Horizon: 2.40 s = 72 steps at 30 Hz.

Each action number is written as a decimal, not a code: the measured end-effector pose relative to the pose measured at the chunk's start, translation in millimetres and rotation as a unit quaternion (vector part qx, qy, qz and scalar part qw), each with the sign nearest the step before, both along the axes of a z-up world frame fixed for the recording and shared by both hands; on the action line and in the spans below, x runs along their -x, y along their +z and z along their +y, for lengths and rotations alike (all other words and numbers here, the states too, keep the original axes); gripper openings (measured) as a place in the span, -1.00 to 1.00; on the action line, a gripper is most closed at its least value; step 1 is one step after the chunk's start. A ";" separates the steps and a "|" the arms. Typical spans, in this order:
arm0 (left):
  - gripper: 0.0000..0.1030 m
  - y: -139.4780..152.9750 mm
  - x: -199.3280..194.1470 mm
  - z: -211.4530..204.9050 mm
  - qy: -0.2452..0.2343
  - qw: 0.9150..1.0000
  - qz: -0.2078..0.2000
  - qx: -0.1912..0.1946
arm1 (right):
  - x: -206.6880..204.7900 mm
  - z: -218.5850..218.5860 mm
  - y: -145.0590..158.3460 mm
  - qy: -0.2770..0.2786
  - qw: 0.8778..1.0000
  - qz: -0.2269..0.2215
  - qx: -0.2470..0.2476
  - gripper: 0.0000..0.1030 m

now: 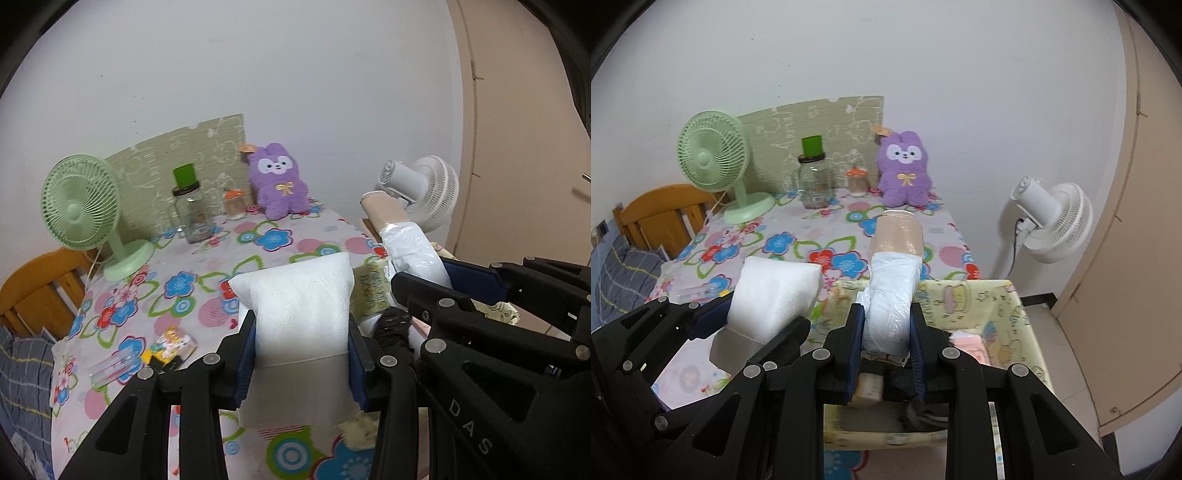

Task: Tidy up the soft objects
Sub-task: 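Carry the foam block and paper roll over the yellow-green box with both grippers, then open both grippers to drop the foam block and paper roll into the box, then withdraw both grippers from the box toward the straw bag and cartoon box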

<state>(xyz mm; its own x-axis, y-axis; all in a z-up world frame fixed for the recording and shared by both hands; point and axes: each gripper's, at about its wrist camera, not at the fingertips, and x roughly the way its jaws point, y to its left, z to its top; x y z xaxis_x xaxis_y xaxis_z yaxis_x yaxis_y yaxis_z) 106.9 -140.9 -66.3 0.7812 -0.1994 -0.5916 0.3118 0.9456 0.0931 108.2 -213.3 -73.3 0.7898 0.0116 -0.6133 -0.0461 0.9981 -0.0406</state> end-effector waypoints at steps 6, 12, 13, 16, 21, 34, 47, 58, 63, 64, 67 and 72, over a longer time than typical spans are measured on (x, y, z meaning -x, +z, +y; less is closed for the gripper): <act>-0.16 -6.4 -6.8 -20.7 -0.019 1.000 0.007 -0.004 | -2.3 -20.4 -5.2 -0.018 1.000 0.005 0.000 -0.49; -0.15 -14.8 -14.2 -40.5 -0.038 0.999 0.017 -0.010 | -5.6 -38.9 -12.8 -0.033 0.999 0.013 -0.001 -0.49; -0.15 -16.8 -16.1 -44.3 -0.042 0.999 0.020 -0.010 | -6.6 -42.6 -14.6 -0.036 0.999 0.016 -0.003 -0.49; -0.14 -21.8 -19.2 -52.6 -0.050 0.998 0.026 -0.013 | -9.7 -50.8 -19.2 -0.044 0.999 0.023 -0.005 -0.49; -0.01 -30.4 -25.4 -63.7 -0.058 0.997 0.042 -0.015 | -13.6 -63.4 -27.9 -0.057 0.998 0.034 -0.008 -0.49; 0.61 -41.3 -28.3 -74.5 -0.062 0.996 0.055 -0.039 | -22.7 -75.3 -42.5 -0.058 0.996 0.066 -0.027 -0.49; 0.74 -32.8 -18.3 -66.8 -0.057 0.996 0.045 -0.046 | -15.5 -70.8 -36.7 -0.058 0.996 0.063 -0.038 0.30; 0.84 -17.4 -3.9 -43.7 -0.043 0.998 0.030 -0.031 | -1.8 -52.2 -19.0 -0.061 0.997 0.040 -0.026 0.59; 0.86 -10.6 3.5 -31.3 -0.039 0.999 0.024 -0.024 | 5.4 -40.3 -11.8 -0.060 0.997 0.033 -0.024 0.62; 0.86 -9.3 4.7 -29.0 -0.038 0.999 0.022 -0.022 | 6.4 -37.9 -10.4 -0.060 0.997 0.032 -0.023 0.63; 0.87 -4.7 9.5 -20.7 -0.036 0.999 0.017 -0.017 | 11.3 -29.9 -5.2 -0.061 0.998 0.024 -0.019 0.68; 0.87 2.5 16.6 -7.0 -0.032 0.999 0.009 -0.014 | 20.0 -14.9 2.4 -0.058 0.998 0.010 -0.017 0.74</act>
